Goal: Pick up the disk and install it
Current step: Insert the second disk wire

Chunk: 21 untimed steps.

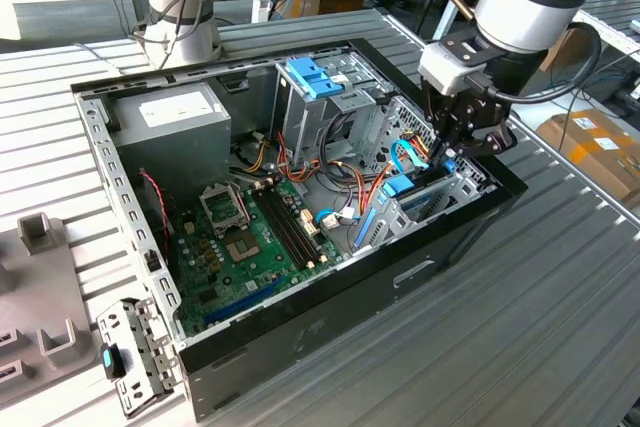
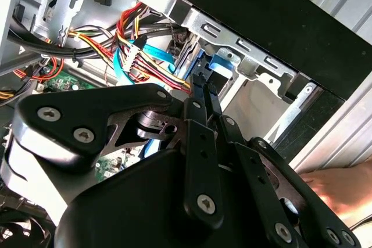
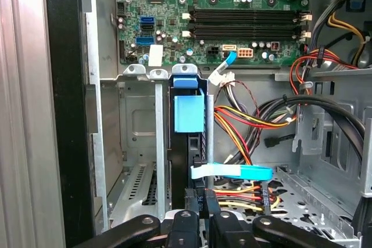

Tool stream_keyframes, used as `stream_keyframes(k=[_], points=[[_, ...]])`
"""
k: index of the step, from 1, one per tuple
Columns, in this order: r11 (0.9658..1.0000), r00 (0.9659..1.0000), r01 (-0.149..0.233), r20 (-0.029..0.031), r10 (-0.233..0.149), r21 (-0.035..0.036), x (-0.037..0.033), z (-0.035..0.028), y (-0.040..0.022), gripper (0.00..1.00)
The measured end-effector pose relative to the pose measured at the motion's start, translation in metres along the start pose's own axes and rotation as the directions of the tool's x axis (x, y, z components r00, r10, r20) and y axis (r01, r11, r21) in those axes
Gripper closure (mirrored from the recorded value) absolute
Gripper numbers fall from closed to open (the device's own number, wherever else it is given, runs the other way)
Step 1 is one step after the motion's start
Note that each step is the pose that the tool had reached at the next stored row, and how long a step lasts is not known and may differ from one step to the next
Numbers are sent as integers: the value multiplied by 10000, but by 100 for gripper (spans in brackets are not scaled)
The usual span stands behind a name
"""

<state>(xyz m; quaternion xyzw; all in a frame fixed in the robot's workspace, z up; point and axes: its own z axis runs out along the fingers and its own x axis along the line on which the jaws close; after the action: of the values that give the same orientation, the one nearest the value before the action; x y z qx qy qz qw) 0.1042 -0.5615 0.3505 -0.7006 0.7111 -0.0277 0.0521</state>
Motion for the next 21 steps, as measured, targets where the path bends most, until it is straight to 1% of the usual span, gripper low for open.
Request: stream_keyframes(k=[18,21], points=[[10000,10000,-2,5,2,0,3,79,15,84],[10000,10000,-2,0,2,0,4,103,19,84]])
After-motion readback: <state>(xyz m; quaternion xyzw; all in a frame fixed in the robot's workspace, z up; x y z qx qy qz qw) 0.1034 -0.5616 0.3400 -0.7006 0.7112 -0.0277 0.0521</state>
